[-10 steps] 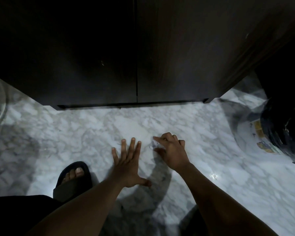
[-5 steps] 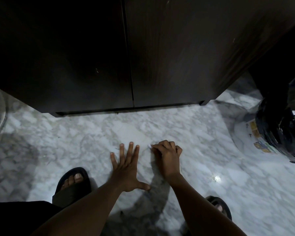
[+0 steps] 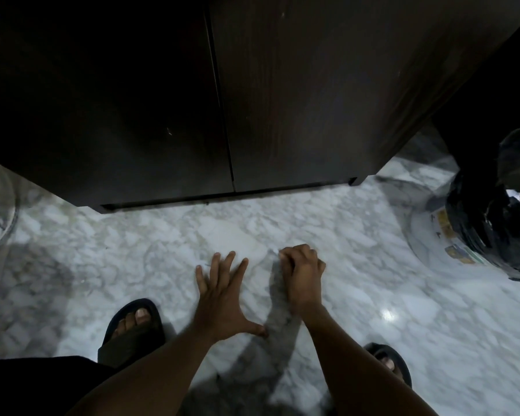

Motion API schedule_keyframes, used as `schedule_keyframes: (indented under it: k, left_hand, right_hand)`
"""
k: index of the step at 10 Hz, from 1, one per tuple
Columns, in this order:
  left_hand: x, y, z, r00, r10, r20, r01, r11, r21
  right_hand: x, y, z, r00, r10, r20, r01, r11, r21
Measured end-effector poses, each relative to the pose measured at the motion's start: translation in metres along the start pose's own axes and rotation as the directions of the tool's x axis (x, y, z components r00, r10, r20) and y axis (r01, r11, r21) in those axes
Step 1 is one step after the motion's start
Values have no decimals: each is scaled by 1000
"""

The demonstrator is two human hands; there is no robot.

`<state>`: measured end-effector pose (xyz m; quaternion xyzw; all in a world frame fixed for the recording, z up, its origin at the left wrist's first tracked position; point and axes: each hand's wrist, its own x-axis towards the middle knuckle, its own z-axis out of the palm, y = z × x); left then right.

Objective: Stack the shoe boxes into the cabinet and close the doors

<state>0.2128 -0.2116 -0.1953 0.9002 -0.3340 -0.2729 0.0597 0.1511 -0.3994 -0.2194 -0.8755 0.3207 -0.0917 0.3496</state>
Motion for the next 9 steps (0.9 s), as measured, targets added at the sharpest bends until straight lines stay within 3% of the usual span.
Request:
schedule_keyframes:
  k: [1, 2, 3, 4, 5, 6, 7, 9]
  left_hand:
    - [19, 18, -8, 999, 46, 8, -46, 999, -30]
    - [51, 60, -16, 995, 86, 40, -85, 996, -27]
    - [77, 107, -17, 980, 143, 139, -148, 989, 22]
    - [90, 150, -9, 942, 197, 273, -240, 961, 135]
    - [90, 178, -1, 915, 203, 349, -286, 937, 202]
    - [88, 181, 2, 932, 200, 304, -266, 944, 194]
    - [87, 175, 6, 932, 216, 291, -268, 951, 152]
    - [93, 174, 11, 933, 220, 284, -274, 948, 164]
  right_hand:
    - [4, 3, -25, 982, 88, -166, -79, 995, 60]
    - [14, 2, -64, 940, 83, -330, -54, 994, 96]
    - [30, -9, -123, 856, 76, -512, 33, 979, 200]
    - [39, -26, -197, 747, 11, -665, 149, 972, 184]
    - [41, -28, -272, 613, -26, -790, 179, 978, 107]
    - [39, -6, -334, 571, 0, -821, 107, 991, 75]
    - [40, 33, -367, 649, 116, -752, -89, 993, 76]
    - [41, 67, -379, 730, 246, -637, -261, 963, 73]
